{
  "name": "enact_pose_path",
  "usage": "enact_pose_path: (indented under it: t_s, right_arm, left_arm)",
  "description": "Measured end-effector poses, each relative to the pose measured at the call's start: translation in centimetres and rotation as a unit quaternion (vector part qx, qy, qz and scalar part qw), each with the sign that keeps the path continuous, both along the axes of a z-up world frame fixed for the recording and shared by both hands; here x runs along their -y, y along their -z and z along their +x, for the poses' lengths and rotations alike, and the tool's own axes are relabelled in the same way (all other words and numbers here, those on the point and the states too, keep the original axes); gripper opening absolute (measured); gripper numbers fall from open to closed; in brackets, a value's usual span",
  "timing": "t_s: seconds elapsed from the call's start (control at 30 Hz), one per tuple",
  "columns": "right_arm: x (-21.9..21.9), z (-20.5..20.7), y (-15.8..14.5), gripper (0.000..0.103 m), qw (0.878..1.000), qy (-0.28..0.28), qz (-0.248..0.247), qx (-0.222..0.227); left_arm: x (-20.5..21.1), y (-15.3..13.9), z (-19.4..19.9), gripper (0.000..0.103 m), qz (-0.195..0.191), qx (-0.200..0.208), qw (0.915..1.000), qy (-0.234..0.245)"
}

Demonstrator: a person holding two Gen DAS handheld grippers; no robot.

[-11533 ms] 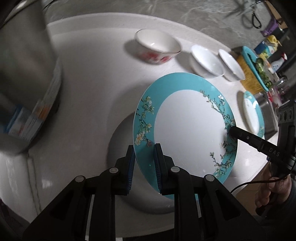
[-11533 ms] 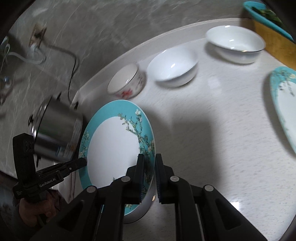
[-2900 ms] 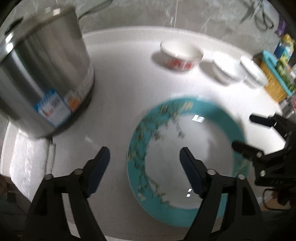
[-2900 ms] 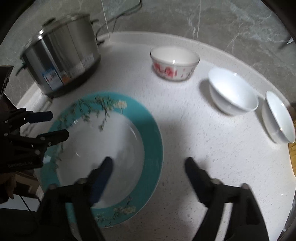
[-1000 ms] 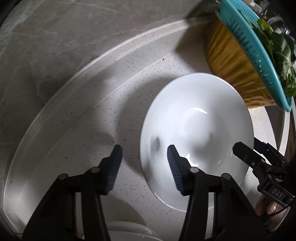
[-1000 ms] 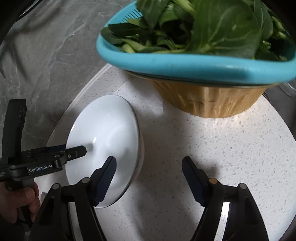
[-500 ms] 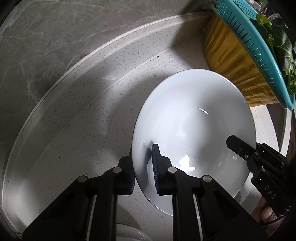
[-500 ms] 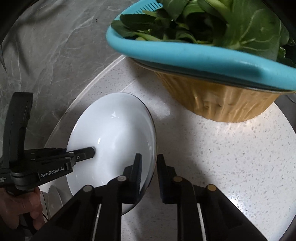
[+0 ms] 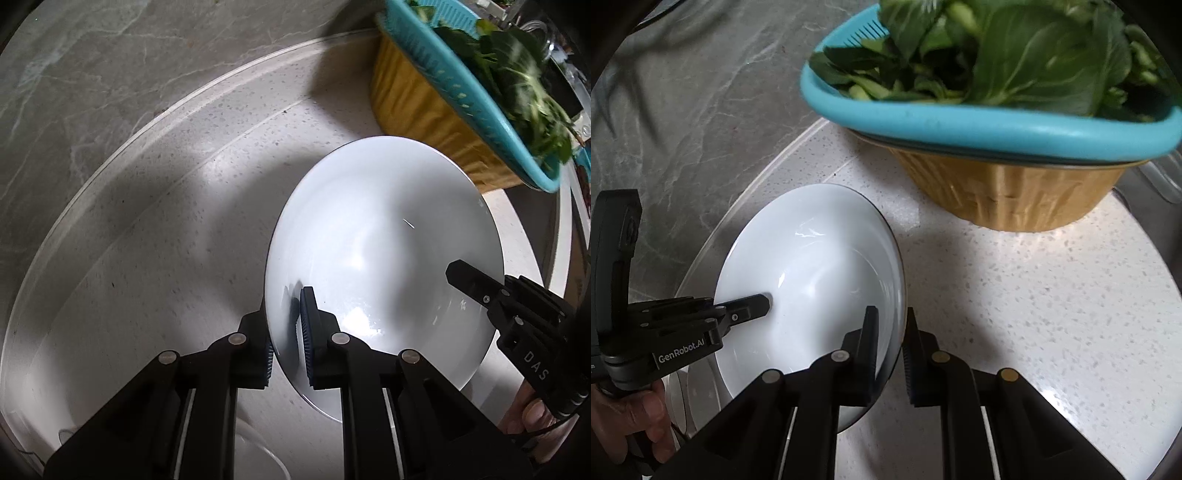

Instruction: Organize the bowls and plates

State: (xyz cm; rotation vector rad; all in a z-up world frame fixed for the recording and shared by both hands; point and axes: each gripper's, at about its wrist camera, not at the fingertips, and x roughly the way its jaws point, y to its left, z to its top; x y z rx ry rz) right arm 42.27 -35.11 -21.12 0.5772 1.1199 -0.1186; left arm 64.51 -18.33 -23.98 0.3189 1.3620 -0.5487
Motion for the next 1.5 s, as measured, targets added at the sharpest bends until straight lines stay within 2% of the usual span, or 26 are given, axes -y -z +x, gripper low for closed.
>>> enact_pose_path:
  t_s: [0.37,0.57,0.73,1.0,1.2,1.5]
  right_arm:
    - [0.7,-6.3,-5.6,0.015,0.999,-0.022,-0.029,0.024]
    - [1.2,-10.1,-7.6,0.015,0.998,-0.037,-0.037,0.026]
    - [1.4,-13.2,-7.7,0.014,0.998,-0.055,-0.036,0.016]
    - [0.9,-17.1,-5.3,0.014,0.995,-0.088,-0.035,-0.024]
    - [1.0,-18.6,-3.8,0.014,0.993,-0.101,-0.041,-0.039]
    - [1.1,-18.9,-2.5,0.014,0.991,-0.115,-0.040,-0.046]
  left_arm:
    - [0.9,-5.4,-8.4,0.011,-0.037,0.012,0.9992,-0.001]
    - [1.5,-6.3,-14.2,0.011,-0.060,0.011,0.9981,-0.007]
    - [1.6,-5.8,-18.7,0.011,-0.073,0.006,0.9970,-0.023]
    - [1.4,-3.0,-24.4,0.011,-0.074,-0.017,0.9958,-0.051]
    - [1.6,-0.1,-26.7,0.012,-0.064,-0.030,0.9954,-0.065]
    - [1.3,2.0,-28.2,0.012,-0.055,-0.028,0.9948,-0.081]
